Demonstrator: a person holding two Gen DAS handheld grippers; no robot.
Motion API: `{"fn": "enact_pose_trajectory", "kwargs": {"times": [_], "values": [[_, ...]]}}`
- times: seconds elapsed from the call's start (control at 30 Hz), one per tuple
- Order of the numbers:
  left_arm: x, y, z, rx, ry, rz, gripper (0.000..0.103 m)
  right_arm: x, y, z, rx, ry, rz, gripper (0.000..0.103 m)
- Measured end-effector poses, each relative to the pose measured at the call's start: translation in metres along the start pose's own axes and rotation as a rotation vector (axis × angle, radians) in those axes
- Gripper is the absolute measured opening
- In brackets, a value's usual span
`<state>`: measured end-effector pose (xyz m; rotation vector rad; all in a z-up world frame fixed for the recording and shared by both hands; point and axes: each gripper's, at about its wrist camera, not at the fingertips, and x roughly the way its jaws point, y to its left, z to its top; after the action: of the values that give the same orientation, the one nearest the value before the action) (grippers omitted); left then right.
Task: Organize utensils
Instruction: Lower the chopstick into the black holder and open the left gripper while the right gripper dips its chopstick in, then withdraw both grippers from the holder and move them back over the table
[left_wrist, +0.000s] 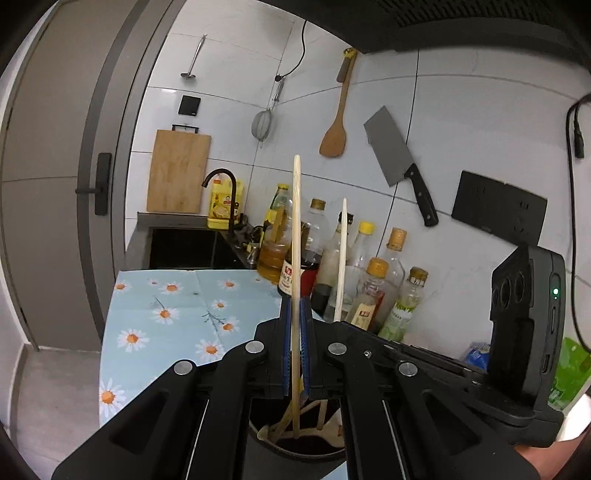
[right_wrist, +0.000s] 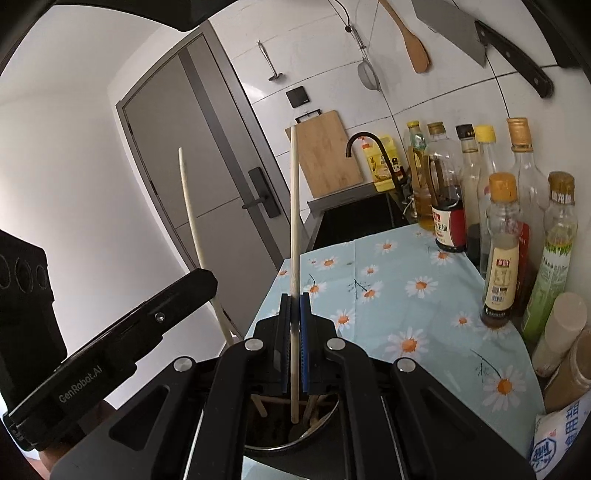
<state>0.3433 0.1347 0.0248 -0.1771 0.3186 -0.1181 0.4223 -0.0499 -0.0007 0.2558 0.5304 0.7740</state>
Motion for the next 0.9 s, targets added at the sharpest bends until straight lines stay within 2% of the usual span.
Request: {"fn": "enact_pose_trajectory", "kwargs": {"times": [0.13,0.17,0.2,0.23,0.53,0.6,0.77,0.9], "values": [[0.0,0.001,-0.004,-0.011,0.024,0.011,0.005,-0.004,0.002,-0.001,0.004,0.006,0.016,0.006],[0.0,0.002,-0.005,-0.016,0.033,0.016,0.008,-0.005,0.002,0.0,0.001,0.003,0.01,0.006],[0.0,0.003,-0.005,-0.022,0.039,0.021,0.021,-0.007,0.003,0.0,0.0,0.001,0.009,0.006],[0.0,0.003,-0.006,-0.029,0.04,0.018,0.026,-0.008,0.003,0.0,0.003,0.002,0.01,0.006],[-0.01,-0.004,-0.001,-0.023,0.027,0.0,0.027,-0.026,0.0,0.006,0.021,-0.023,0.008,0.009],[-0.014,-0.006,0.001,-0.021,0.028,-0.002,0.027,-0.032,0.001,0.008,0.021,-0.023,0.01,0.015],[-0.031,-0.01,0.005,-0.015,0.025,-0.003,0.027,-0.047,0.005,0.011,0.0,-0.008,0.017,0.018],[-0.05,-0.01,0.007,-0.021,0.037,-0.001,0.027,-0.061,0.011,0.012,-0.029,0.039,0.043,0.024]]}}
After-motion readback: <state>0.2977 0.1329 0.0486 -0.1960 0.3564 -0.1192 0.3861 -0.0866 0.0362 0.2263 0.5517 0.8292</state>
